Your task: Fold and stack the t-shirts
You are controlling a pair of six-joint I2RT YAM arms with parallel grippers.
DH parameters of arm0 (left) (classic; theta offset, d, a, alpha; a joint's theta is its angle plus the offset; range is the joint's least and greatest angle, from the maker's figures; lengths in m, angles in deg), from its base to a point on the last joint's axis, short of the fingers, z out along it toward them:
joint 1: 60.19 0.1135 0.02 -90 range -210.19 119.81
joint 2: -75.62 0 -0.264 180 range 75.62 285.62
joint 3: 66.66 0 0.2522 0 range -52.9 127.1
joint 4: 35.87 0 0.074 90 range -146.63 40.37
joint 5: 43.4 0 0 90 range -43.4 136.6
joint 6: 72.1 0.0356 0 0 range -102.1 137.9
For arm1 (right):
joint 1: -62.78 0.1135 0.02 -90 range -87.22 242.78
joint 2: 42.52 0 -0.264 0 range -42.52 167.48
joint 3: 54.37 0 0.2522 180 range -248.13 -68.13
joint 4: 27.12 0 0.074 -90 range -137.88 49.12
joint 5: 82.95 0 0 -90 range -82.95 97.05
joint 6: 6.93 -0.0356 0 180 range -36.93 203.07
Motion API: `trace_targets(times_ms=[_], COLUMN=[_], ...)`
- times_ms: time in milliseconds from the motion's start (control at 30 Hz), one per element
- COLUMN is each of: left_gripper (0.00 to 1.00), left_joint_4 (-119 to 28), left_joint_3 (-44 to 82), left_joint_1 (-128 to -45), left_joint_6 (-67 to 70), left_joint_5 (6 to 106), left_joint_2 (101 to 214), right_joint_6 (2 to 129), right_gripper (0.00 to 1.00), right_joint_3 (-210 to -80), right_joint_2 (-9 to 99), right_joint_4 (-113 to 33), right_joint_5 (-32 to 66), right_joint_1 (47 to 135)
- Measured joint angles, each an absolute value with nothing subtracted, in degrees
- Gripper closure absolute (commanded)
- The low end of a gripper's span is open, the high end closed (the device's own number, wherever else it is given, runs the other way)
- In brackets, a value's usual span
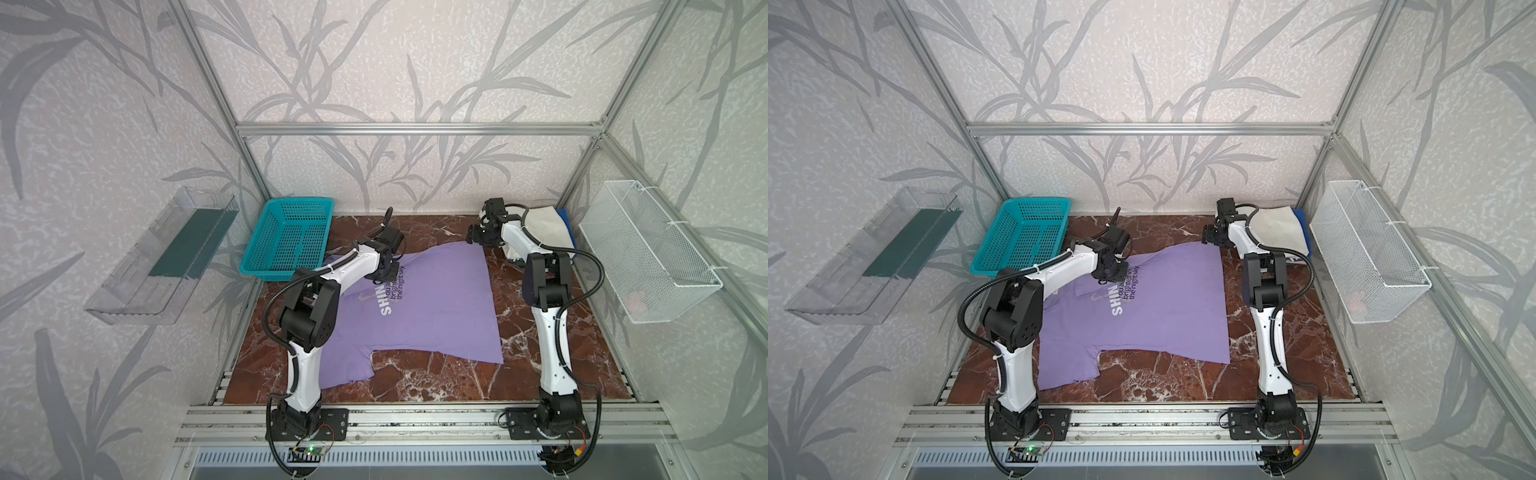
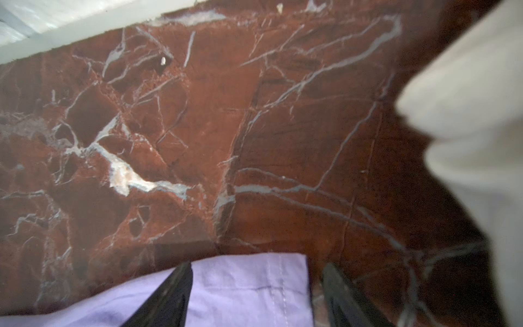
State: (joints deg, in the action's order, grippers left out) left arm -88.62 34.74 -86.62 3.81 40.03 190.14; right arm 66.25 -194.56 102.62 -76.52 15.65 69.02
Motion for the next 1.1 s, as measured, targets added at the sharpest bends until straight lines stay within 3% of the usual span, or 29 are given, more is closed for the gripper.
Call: trace_targets(times_ms=[133, 267, 333, 467, 533, 1100], left_gripper=[1.00, 1.00, 1.00, 1.00, 1.00, 1.00], left_joint_4=[-88.53, -88.68, -88.77, -89.08, -89.36, -91.76], left_joint_3=[35.30, 35.44, 35.72, 36.66, 37.47, 40.03], left_joint_1=[-86.62, -86.58, -86.32, -85.84, -85.47, -83.41], left_joint_6=[3.83, 3.90, 3.94, 4.03, 4.23, 5.91], left_joint_5=[40.69, 40.71, 40.71, 40.69, 40.62, 38.87], left_joint_2=[190.14, 190.14, 190.14, 190.16, 190.16, 190.14], right_joint_6=[65.83, 65.99, 66.16, 66.71, 67.17, 70.90], right_gripper=[0.53, 0.64, 0.79, 0.87, 1.00, 1.00], right_joint_3=[-199.67, -202.43, -202.43, -202.43, -202.43, -189.09], right_joint_2=[105.26, 106.71, 106.71, 106.71, 106.68, 95.89], right_joint_4=[-80.38, -83.01, -83.84, -85.11, -85.46, -84.91], right_joint_5=[16.74, 16.94, 17.02, 16.59, 16.06, 11.34], right_joint_1=[68.75, 68.71, 68.71, 68.71, 68.71, 69.83])
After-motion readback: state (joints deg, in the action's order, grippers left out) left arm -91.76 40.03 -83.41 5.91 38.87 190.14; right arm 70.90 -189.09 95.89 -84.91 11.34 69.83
